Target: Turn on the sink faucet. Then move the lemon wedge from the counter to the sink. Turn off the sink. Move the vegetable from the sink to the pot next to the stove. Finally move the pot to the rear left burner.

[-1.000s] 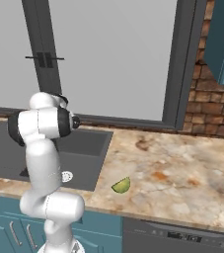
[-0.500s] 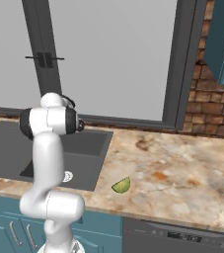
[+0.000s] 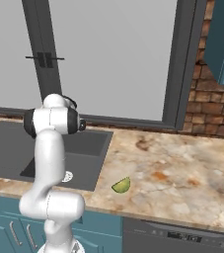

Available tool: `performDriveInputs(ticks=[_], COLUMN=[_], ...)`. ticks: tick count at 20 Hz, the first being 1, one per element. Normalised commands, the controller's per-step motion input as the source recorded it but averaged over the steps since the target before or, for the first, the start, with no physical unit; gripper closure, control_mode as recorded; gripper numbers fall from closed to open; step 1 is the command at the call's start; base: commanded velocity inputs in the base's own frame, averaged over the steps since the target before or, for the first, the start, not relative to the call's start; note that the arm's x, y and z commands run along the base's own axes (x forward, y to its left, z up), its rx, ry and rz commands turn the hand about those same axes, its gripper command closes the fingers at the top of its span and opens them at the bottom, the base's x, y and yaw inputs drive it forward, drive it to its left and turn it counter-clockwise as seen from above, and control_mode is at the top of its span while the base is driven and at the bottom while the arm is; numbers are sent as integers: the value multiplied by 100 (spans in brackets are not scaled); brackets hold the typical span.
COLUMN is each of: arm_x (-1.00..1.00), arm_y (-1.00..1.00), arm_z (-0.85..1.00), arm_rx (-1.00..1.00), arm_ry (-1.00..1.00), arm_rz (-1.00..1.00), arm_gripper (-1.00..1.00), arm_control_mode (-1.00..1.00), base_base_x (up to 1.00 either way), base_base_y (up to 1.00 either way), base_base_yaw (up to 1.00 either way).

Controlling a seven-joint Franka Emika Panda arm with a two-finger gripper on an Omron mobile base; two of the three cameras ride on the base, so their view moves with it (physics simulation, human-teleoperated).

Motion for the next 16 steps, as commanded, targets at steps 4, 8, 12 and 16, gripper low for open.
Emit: performDriveInputs(ticks=[4,8,12,16], arm_x=[15,12,0,0], arm_y=[13,17,23,19], arm_z=[0,0,0,0], arm_rx=[2,3,5,5], arm_ry=[0,0,0,0], arm_rz=[4,6,10,11], arm_gripper=[-100,-100,-100,-100], arm_control_mode=[-100,-100,-100,-100], base_base_x=[0,0,0,0], base_base_y=[0,0,0,0], base_base_yaw=[0,0,0,0])
